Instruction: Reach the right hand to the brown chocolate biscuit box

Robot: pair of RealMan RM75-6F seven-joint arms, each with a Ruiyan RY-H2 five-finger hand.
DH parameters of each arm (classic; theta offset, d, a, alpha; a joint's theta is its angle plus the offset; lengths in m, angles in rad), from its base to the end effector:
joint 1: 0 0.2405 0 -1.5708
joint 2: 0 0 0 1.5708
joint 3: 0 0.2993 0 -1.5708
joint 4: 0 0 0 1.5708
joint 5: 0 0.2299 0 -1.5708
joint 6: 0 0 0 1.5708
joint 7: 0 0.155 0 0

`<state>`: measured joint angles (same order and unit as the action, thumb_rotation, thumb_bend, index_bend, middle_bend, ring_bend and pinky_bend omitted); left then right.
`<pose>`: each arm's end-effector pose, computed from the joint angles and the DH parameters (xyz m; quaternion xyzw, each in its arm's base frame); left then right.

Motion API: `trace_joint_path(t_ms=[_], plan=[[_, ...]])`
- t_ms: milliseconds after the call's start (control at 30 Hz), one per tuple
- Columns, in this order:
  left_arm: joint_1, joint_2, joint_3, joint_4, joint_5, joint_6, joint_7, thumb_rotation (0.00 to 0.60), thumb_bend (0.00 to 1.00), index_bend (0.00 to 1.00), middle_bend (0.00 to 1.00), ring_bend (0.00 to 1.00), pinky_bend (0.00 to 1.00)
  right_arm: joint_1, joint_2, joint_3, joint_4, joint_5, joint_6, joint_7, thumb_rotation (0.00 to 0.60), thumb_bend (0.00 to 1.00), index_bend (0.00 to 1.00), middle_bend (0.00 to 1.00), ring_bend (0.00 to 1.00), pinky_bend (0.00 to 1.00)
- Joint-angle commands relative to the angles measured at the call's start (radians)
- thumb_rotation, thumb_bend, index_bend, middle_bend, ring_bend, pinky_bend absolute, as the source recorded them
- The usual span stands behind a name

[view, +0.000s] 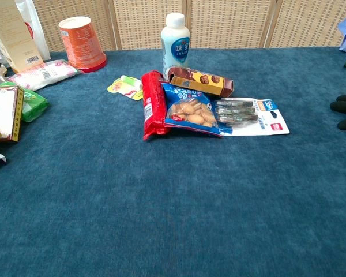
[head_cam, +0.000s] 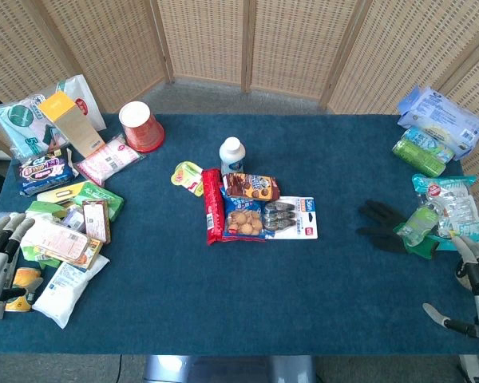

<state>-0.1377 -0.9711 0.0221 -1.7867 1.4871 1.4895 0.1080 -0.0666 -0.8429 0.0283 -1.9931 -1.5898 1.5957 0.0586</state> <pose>-0.3280 0.1955 0.1867 -0.6286 -0.3687 -0.3565 0.5847 -0.2957 -0.1413 0.2265 0.5422 -0.4318 0.4365 0.5736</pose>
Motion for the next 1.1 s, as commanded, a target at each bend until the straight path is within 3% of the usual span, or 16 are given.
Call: trace_joint_path(t_ms=[33, 233, 433, 600, 767, 1100], plan=[[0.000, 0.009, -0.008, -0.008, -0.002, -0.001, -0.005, 0.600, 0.00, 0.11, 0.00, 0.00, 0.00, 0.014, -0.015, -0.001, 0.005, 0.018, -0.028, -0.019, 0.600, 0.00, 0.00, 0.00, 0.00, 0.00], [0.013, 0.025, -0.010, -0.025, 0.022, 0.018, -0.012, 0.600, 0.00, 0.10, 0.00, 0.00, 0.00, 0.092, -0.028, 0.019, -0.013, 0.070, -0.154, -0.054, 0.600, 0.00, 0.00, 0.00, 0.00, 0.00], [0.023, 0.030, -0.008, -0.033, 0.056, 0.032, -0.016, 0.600, 0.00, 0.10, 0.00, 0.00, 0.00, 0.255, -0.058, 0.091, -0.061, 0.166, -0.356, -0.125, 0.600, 0.00, 0.00, 0.00, 0.00, 0.00], [0.031, 0.030, -0.013, -0.030, 0.058, 0.037, -0.016, 0.600, 0.00, 0.10, 0.00, 0.00, 0.00, 0.409, -0.157, 0.163, -0.055, 0.310, -0.495, -0.269, 0.600, 0.00, 0.00, 0.00, 0.00, 0.00], [0.029, 0.021, -0.020, -0.025, 0.045, 0.024, -0.007, 0.600, 0.00, 0.10, 0.00, 0.00, 0.00, 0.559, -0.276, 0.219, 0.003, 0.487, -0.597, -0.384, 0.600, 0.00, 0.00, 0.00, 0.00, 0.00], [0.028, -0.004, -0.033, -0.009, 0.038, 0.016, 0.022, 0.600, 0.00, 0.10, 0.00, 0.00, 0.00, 0.802, -0.455, 0.288, 0.177, 0.785, -0.713, -0.482, 0.600, 0.00, 0.00, 0.00, 0.00, 0.00]])
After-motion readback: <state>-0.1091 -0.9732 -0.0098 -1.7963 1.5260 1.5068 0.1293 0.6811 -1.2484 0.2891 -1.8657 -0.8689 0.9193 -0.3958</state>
